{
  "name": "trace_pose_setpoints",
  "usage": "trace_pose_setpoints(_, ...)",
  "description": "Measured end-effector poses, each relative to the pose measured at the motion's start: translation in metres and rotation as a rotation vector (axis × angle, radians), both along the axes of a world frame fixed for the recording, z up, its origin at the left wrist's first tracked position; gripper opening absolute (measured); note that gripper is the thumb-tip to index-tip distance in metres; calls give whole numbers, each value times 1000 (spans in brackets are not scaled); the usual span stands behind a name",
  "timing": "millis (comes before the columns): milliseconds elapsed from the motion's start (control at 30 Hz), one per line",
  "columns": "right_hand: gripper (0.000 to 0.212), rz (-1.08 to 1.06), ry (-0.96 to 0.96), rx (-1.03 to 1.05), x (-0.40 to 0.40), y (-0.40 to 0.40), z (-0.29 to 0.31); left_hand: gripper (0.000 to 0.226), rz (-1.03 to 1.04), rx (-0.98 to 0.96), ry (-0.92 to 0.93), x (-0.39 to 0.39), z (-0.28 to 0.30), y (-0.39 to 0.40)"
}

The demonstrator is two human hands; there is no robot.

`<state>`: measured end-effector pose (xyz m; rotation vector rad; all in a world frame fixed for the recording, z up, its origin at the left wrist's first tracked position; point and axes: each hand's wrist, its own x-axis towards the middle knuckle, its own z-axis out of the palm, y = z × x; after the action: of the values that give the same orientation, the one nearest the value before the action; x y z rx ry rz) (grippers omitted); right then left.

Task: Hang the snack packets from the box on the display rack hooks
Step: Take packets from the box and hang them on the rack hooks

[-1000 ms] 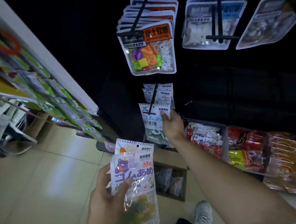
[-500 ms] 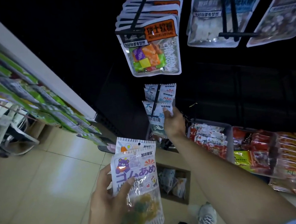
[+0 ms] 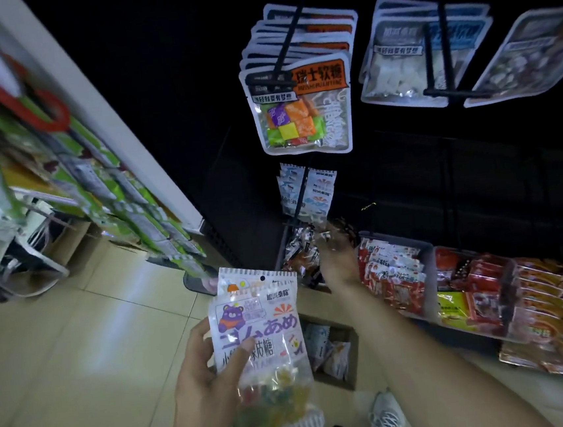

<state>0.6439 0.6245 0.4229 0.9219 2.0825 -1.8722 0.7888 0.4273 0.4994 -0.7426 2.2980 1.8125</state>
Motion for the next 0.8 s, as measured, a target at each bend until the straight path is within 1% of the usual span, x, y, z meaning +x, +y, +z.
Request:
trace_pose_setpoints(133,30,112,-43,-164,95,-5,46,30,12,56,7,2,7,7)
trace_pose_setpoints(167,29,145,-52,-176,112,-3,57,29,17,67,9,1,6,11)
trace_pose_setpoints(267,42,218,-46,-232,148,13,92,31,12,76,17,2,12,27)
trace_pose_setpoints(367,41,177,-52,-186,162,35,99,30,-76,95,17,6,18,53)
trace_pose_setpoints(467,31,106,-77,-212,167,59,93,21,-177,148,-2,9,22,77)
trace_pose_setpoints(533,27,46,-89,-260,169,77,88,30,-242,155,-27,11,21,89)
trace_pose_setpoints(567,26,25,-92,-276,170,87,86,33,-242,168,-42,13,19,93)
trace_pose_setpoints(633,25,-3,-76,-277,172,106,85,30,-212,196,-52,17,15,99)
trace_pose_setpoints(800,25,-24,-13,-220,178,155,81,21,-48,197,-71,34,10,115)
